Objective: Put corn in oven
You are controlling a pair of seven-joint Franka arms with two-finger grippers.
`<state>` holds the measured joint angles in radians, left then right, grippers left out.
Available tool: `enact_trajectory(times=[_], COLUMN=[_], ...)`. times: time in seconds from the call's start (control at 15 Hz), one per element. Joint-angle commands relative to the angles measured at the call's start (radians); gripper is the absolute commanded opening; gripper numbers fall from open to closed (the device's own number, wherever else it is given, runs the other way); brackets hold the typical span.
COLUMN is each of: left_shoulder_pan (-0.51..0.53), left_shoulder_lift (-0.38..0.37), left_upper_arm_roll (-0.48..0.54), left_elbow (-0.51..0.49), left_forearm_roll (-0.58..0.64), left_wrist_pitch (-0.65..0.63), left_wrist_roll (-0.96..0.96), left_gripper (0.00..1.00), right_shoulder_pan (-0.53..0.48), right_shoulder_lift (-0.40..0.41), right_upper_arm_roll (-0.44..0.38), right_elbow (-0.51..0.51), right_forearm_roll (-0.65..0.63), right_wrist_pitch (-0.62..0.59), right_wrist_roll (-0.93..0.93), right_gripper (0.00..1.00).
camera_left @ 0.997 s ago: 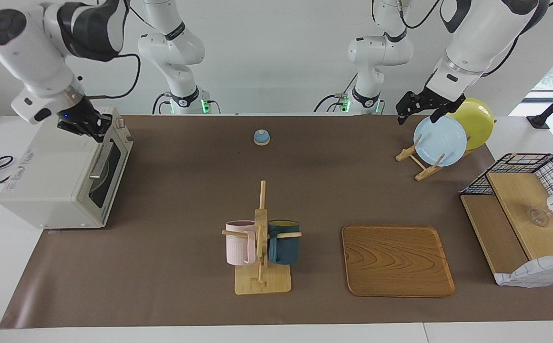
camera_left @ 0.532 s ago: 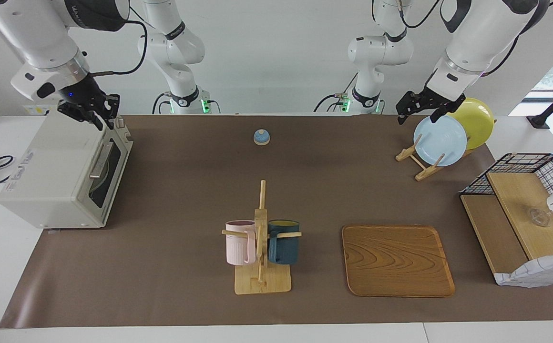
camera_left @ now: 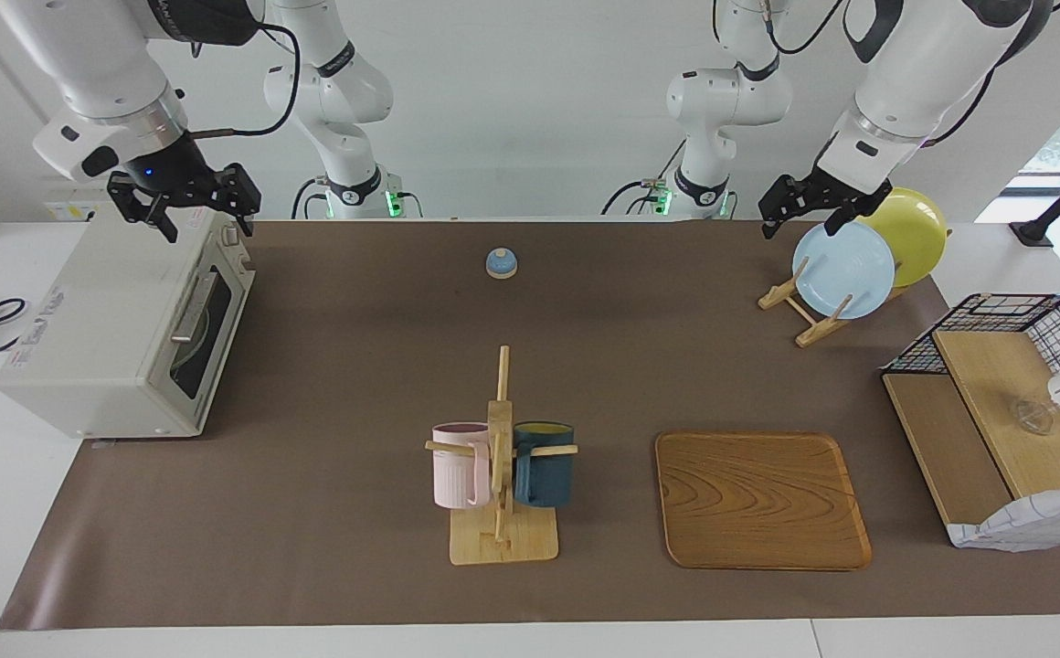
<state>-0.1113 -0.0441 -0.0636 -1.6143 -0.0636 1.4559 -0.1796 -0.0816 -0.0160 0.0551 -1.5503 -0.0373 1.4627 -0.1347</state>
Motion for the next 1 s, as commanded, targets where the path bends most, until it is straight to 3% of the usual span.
enact_trajectory(times=[0.0,0.93], left_shoulder_pan=[0.013,0.012], left_shoulder_lift=[-0.014,-0.014], left_upper_arm_roll=[-0.01,-0.01], left_elbow=[-0.007,-0.007], left_forearm_roll=[0.018,0.018], left_wrist_pitch=[0.001,0.001], left_wrist_roll=[0.008,0.008], left_gripper=[1.0,1.0], right_shoulder_pan=[-0.013,0.1], right_shoulder_lift=[0.025,0.027], right_upper_arm_roll=[0.002,-0.095], right_elbow=[0.036,0.036], right_forearm_roll=[0.016,0.013], right_wrist_pitch=[-0.018,-0.01], right_wrist_roll=[0.017,0.02], right_gripper=[1.0,1.0])
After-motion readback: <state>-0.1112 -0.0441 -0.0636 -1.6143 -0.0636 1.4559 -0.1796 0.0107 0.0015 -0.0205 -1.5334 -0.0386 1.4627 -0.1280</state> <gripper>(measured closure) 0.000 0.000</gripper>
